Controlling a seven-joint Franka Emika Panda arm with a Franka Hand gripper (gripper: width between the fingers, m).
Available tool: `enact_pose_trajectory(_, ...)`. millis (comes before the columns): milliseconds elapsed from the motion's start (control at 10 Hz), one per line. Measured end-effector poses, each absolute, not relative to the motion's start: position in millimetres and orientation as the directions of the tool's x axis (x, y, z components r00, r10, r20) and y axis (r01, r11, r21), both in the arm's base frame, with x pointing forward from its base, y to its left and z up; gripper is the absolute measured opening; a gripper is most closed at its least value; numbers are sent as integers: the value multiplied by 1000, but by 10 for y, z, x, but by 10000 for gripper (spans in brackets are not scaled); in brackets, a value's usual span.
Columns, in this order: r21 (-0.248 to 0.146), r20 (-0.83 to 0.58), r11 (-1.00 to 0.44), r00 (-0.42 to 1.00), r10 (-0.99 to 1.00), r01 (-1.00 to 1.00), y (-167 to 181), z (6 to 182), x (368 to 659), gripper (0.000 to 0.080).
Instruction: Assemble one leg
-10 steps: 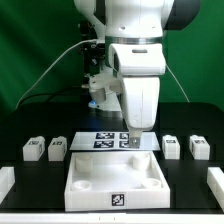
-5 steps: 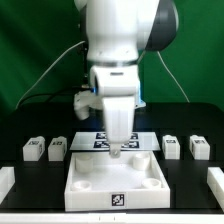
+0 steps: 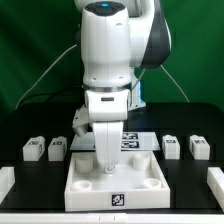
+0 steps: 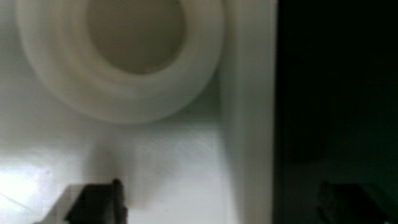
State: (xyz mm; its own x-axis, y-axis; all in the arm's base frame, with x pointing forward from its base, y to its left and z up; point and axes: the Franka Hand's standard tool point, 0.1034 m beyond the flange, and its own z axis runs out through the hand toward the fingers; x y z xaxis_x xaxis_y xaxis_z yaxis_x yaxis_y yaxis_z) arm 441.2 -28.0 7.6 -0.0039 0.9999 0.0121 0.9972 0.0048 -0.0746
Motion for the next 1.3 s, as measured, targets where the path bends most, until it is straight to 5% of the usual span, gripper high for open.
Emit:
enact_pose_trajectory(100,-75,12,4,-3,1000,997,-281,75,4411,420)
enact_pose_trajectory(200,-75,12,4,-3,1000,997,-284,75,4411,420)
enact_pose_trajectory(400,-75,12,3,-2,1000,997,-286,74,4409,79)
enact_pose_trajectory(1300,-56,13,1,0,1000,998,-269,93,4472,64)
